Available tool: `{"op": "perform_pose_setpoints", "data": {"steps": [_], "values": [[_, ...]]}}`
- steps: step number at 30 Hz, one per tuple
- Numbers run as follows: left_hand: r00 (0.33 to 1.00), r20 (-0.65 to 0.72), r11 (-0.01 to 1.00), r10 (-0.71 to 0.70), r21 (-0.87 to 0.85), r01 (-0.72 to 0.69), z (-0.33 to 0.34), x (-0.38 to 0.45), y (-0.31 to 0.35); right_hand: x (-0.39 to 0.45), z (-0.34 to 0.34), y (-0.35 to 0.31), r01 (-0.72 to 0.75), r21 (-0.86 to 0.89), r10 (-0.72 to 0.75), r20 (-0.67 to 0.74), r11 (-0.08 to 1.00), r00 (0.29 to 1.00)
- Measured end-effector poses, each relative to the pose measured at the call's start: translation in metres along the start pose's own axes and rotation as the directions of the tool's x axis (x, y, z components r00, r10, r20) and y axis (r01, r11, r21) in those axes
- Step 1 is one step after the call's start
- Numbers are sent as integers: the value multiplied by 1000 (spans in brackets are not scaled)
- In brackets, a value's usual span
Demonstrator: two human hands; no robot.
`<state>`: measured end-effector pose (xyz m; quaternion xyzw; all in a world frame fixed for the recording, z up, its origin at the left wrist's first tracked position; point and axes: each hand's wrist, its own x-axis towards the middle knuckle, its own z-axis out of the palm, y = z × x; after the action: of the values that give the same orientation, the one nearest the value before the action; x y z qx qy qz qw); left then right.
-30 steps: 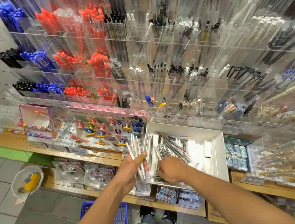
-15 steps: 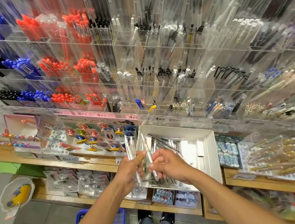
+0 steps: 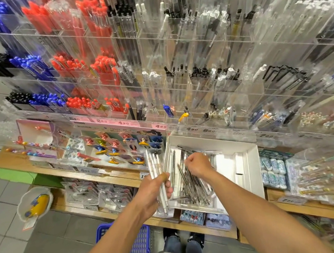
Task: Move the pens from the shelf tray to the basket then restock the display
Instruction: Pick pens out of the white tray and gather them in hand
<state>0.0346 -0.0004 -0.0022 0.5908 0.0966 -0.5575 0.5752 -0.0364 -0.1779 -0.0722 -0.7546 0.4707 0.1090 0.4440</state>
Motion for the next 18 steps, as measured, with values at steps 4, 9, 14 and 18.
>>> {"op": "perform_pose_setpoints", "data": {"steps": [4,9,14,18], "values": [[1000,-12,999,18,33,-17,-2,3,-4,18,22,-9,-123,-120,115,-69,985,991],[999,-34,998,21,61,-19,0,10,-9,23,23,-13,-175,-236,163,-67,956,984],[997,-53,992,51,116,-45,6,15,-12,23,22,-4,-209,-189,204,-45,959,978],[998,-44,986,54,163,-46,4,18,-13,20,21,-2,-229,-116,233,24,966,972]]}}
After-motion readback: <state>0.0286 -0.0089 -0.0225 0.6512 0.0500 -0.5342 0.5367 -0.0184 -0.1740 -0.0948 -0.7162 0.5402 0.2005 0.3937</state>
